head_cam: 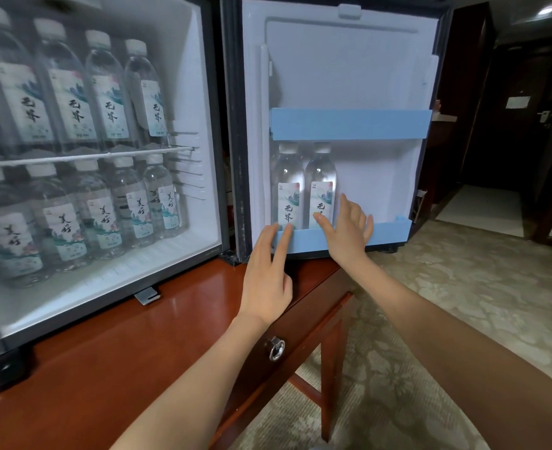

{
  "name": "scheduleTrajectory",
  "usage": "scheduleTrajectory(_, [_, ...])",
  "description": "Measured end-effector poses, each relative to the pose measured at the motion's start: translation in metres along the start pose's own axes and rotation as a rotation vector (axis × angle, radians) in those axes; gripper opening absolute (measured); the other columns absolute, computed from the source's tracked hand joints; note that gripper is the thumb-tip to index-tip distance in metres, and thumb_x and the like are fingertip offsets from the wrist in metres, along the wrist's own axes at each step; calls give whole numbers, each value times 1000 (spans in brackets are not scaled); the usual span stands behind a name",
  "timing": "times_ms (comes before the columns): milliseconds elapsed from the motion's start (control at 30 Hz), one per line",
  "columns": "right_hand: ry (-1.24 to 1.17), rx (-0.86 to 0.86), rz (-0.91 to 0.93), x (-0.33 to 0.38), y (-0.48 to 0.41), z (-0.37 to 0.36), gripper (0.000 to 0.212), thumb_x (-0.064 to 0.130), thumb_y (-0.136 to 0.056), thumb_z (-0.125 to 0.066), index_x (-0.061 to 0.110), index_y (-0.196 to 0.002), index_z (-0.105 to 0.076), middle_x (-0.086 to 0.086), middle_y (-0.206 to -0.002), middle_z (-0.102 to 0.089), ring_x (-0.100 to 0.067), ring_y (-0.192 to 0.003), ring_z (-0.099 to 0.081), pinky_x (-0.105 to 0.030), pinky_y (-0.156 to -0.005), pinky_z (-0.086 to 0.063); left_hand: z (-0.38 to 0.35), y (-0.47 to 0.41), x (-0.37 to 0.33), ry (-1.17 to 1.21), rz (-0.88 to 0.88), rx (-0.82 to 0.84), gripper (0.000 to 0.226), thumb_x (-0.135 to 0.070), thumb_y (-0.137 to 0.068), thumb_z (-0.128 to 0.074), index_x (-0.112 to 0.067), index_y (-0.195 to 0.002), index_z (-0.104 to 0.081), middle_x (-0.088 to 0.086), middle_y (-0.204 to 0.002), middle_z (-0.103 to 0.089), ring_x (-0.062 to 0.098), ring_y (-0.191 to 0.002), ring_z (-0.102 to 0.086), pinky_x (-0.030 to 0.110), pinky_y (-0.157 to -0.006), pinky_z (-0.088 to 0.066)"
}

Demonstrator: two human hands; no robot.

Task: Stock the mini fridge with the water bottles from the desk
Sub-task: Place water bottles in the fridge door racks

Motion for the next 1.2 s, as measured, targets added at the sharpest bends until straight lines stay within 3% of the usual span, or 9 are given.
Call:
scheduleTrajectory(100, [7, 4, 57, 6, 25, -7, 74, 51, -100, -35, 16, -155, 1, -3, -163, -3, -18, -150, 8, -41, -117, 13, 10, 11, 3, 27, 85, 4, 86, 6, -76, -52, -15, -153, -20, 14, -156, -18, 28, -139, -31, 42, -102, -44])
scheduleTrajectory(233, [44, -18, 98, 16, 64, -18, 78, 50, -99, -37, 19, -153, 10, -3, -163, 9, -20, -149, 15, -44, -119, 12, 31, 31, 6, 59, 194, 8, 82, 2, -80, -50, -20, -152, -18, 1, -154, -12, 26, -128, -43, 27, -82, -51])
scheduleTrajectory(433, [-240, -111, 325, 84, 108, -29, 66, 34, -99, -49, 21, -154, -15, -3, -160, -17, -18, -149, -6, -38, -120, 0, 88, 73, 39, 12, 385, -31, 81, -1, -83, -52, -26, -151, -17, -7, -151, -10, 22, -109, -56, 12, -65, -40])
scheduleTrajectory(600, [-477, -37, 468, 164, 139, -52, 55, 24, -97, -55, 15, -147, -36, -7, -141, -42, -23, -131, -40, -32, -109, -27, 169, 122, 73, -152, 464, -75, 78, -2, -82, -51, -28, -150, -20, -7, -148, -15, 8, -69, -51, 9, -52, -37])
scheduleTrajectory(700, [-628, 79, 515, 217, 171, -73, 52, 20, -96, -57, 15, -145, -39, -7, -133, -46, -22, -123, -48, -32, -99, -39, 227, 156, 85, -282, 503, -134, 68, 1, -80, -50, -19, -143, -34, 1, -141, -30, 17, -87, -53, 22, -65, -40])
scheduleTrajectory(767, [-718, 164, 562, 252, 200, -87, 51, 20, -97, -56, 17, -144, -39, -3, -130, -47, -15, -120, -50, -28, -94, -43, 266, 180, 92, -357, 521, -163, 47, 1, -79, -51, -13, -124, -50, 4, -119, -49, 24, -98, -54, 26, -74, -42])
scheduleTrajectory(833, [-799, 230, 609, 285, 232, -98, 47, 19, -97, -56, 16, -142, -43, -3, -124, -50, -9, -115, -51, -21, -92, -41, 305, 208, 98, -442, 569, -166, 29, -1, -78, -53, -12, -104, -55, 4, -99, -56, 27, -93, -55, 31, -79, -42])
scheduleTrajectory(1000, [-973, 473, 660, 360, 320, -118, 22, 15, -96, -58, 15, -116, -66, 4, -107, -60, -10, -101, -60, -29, -90, -48, 400, 282, 102, -558, 746, -268, 22, -2, -75, -57, -14, -94, -56, -3, -87, -55, 20, -80, -54, 31, -74, -43])
scheduleTrajectory(1200, [-1057, 926, 705, 437, 414, -124, 18, 11, -94, -58, 17, -91, -74, 9, -89, -68, -3, -85, -63, -15, -81, -45, 484, 359, 100, -440, 1095, -470, 15, -7, -80, -60, -20, -87, -62, -10, -78, -60, 14, -77, -56, 22, -67, -36])
Point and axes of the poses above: each hand's wrist, its own y-axis away from the middle knuckle, its own z-axis out of the back of the hand, x = y × z, the point moved 4 cm from there along -y, towards the middle knuckle
